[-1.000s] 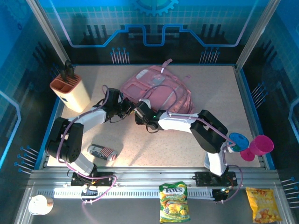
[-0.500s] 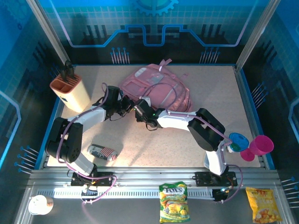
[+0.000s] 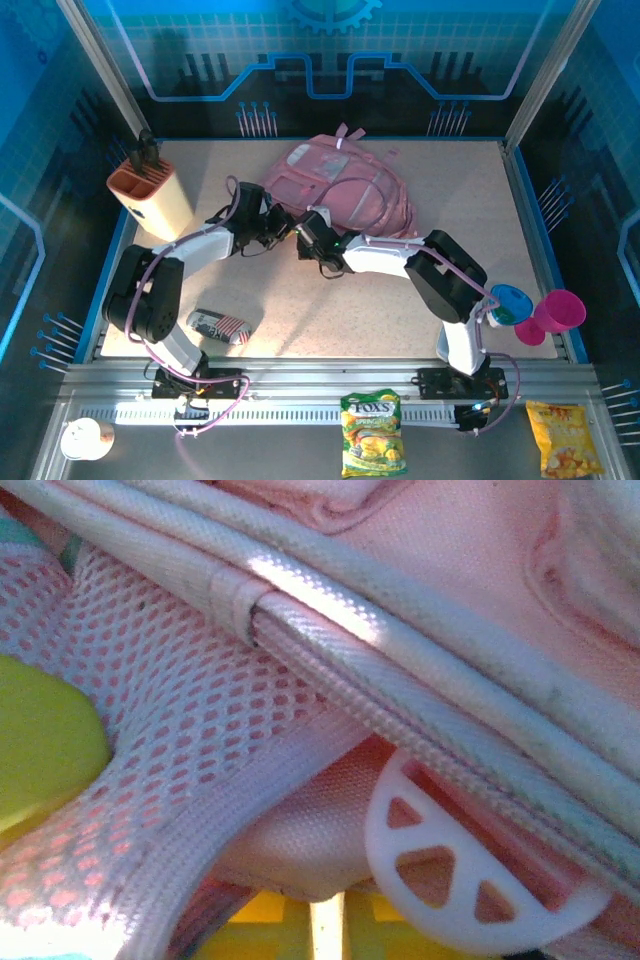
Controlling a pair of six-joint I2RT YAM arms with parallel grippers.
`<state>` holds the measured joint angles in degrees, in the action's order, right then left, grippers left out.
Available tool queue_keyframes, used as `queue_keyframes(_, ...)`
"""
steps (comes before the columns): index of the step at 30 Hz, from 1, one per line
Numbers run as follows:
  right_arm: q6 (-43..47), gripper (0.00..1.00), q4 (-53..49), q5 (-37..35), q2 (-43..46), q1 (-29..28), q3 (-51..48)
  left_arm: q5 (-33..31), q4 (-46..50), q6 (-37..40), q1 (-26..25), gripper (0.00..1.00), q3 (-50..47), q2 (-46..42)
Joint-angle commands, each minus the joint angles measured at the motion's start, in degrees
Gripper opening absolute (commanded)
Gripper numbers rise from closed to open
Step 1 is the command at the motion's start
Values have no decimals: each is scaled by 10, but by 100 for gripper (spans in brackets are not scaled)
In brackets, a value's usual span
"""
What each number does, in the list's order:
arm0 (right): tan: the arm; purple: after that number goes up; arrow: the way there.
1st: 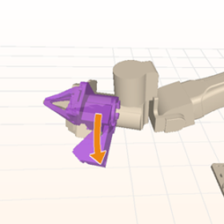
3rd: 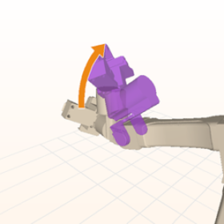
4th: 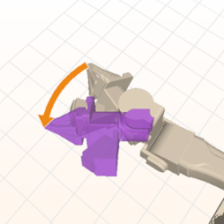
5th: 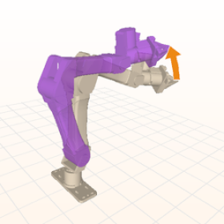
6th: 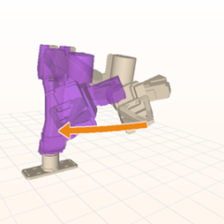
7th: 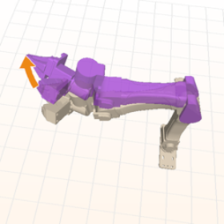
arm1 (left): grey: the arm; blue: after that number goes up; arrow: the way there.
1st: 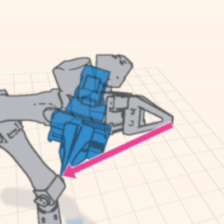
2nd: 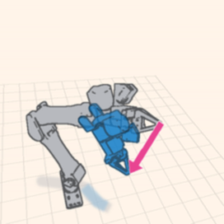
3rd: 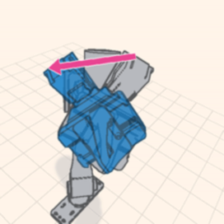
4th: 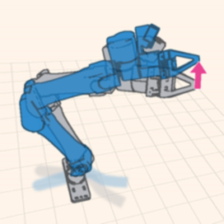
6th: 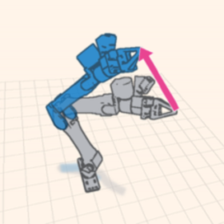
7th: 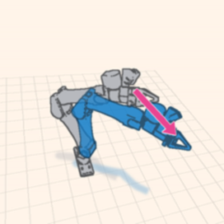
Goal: Pack books, pencil case, and school supplies into a backpack
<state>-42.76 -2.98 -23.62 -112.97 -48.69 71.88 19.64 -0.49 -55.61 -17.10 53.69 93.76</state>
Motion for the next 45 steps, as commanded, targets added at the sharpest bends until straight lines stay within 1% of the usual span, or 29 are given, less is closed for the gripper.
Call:
queue_keyframes(1, 2, 12, 31, -45, 34, 26, -26, 86, 3, -10, -21, 0, 25, -13)
queue_keyframes(6, -6, 12, 7, -70, 87, 27, -90, 66, 12, -12, -20, 0, 39, -15)
queue_keyframes(11, -29, 12, -5, -98, 148, 28, -162, 64, 24, -4, -20, 0, 60, -5)
queue_keyframes(15, -44, 13, -16, -102, 171, 35, -189, 66, 25, -1, -20, 0, 66, 1)
queue_keyframes(17, -40, 14, -9, -92, 171, 35, -191, 72, 23, 0, -20, 0, 68, 4)
queue_keyframes(20, -2, 17, 27, -49, 162, 36, -183, 79, 21, 0, -21, 0, 69, 8)
queue_keyframes(23, 28, 20, 23, -32, 141, 38, -151, 86, 21, -2, -21, 0, 71, 10)
queue_keyframes(30, 13, 24, 12, -35, 120, 46, -124, 92, 22, -4, -21, 0, 71, 8)
queue_keyframes(32, 7, 23, 10, -36, 123, 48, -124, 91, 24, -2, -21, 0, 70, 6)
queue_keyframes(35, 2, 17, -2, -46, 129, 48, -129, 80, 30, 5, -20, 0, 70, 4)
queue_keyframes(37, 1, 15, -6, -55, 140, 49, -141, 70, 33, 10, -17, 0, 70, 4)
queue_keyframes(41, -2, 14, -12, -87, 178, 55, -188, 43, 39, 19, -1, 0, 70, 6)
queue_keyframes(43, -6, 14, -14, -104, 202, 63, -224, 32, 42, 27, 9, 0, 69, 8)
queue_keyframes(45, -13, 12, -16, -110, 231, 79, -262, 23, 51, 40, 17, 0, 66, 10)
